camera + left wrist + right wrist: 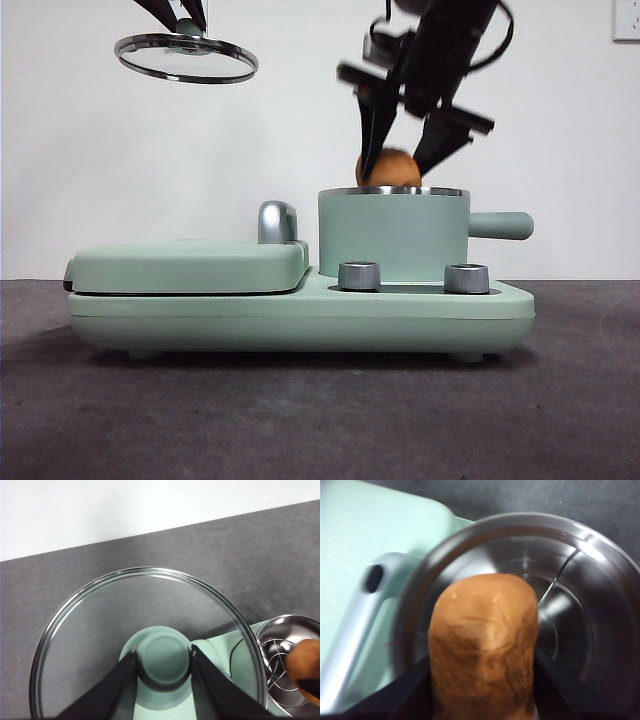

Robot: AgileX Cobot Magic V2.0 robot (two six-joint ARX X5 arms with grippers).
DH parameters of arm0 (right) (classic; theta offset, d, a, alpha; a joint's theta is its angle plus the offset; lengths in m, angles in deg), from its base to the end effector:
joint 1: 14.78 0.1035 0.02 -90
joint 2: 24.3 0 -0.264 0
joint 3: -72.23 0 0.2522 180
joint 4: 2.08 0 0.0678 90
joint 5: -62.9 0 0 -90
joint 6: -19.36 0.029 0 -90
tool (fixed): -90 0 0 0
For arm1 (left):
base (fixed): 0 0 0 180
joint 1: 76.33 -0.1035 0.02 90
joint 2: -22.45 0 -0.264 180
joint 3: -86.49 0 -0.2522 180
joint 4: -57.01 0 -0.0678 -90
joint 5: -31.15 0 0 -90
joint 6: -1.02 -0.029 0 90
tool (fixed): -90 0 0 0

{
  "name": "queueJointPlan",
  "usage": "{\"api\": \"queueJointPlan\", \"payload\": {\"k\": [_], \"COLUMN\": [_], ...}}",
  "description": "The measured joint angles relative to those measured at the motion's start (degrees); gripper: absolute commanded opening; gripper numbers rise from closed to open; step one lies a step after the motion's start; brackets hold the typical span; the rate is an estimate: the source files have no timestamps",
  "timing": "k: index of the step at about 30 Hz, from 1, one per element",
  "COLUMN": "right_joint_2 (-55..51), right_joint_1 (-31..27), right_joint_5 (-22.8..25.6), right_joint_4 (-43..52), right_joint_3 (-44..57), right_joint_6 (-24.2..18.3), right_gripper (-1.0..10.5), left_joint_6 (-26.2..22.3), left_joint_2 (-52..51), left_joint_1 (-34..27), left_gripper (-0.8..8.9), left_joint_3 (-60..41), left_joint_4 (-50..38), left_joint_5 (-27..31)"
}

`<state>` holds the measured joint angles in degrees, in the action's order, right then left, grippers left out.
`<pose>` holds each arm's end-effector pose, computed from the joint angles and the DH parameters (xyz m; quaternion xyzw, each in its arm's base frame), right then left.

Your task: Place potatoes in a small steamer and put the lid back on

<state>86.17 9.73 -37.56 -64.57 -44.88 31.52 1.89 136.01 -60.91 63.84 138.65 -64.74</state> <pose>0.3772 0.1777 0.3003 0.0323 0.4903 0.2147 0.8441 0.3693 -0.1049 0.4607 0.0199 0.3245 -0.1724 0.9298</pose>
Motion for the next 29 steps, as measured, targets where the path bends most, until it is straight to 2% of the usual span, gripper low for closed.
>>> {"api": "queueJointPlan", "payload": {"k": [8, 13, 20, 29], "right_joint_2": [2.2, 2.6, 2.8, 2.0], "right_joint_1": [0.1, 0.1, 0.1, -0.6], "right_joint_5": [0.0, 0.0, 0.1, 2.2], "right_joint_4": [1.2, -1.2, -1.6, -4.3], "right_joint_3": [0.0, 0.0, 0.0, -3.4], "right_joint_6": [-1.5, -1.5, -1.7, -1.7], "right_gripper": [2.0, 2.1, 4.0, 4.3], "left_joint_6": [0.0, 0.0, 0.0, 0.0], "left_joint_2": [0.0, 0.0, 0.0, 0.0], "left_joint_1": [0.5, 0.6, 1.0, 3.3], "left_gripper": [0.06, 0.06, 0.06, 0.05], "left_joint_3": [0.0, 0.0, 0.0, 0.0], "left_joint_4": [0.0, 0.0, 0.0, 0.2], "left_joint_5": [0.0, 0.0, 0.0, 0.0]}}
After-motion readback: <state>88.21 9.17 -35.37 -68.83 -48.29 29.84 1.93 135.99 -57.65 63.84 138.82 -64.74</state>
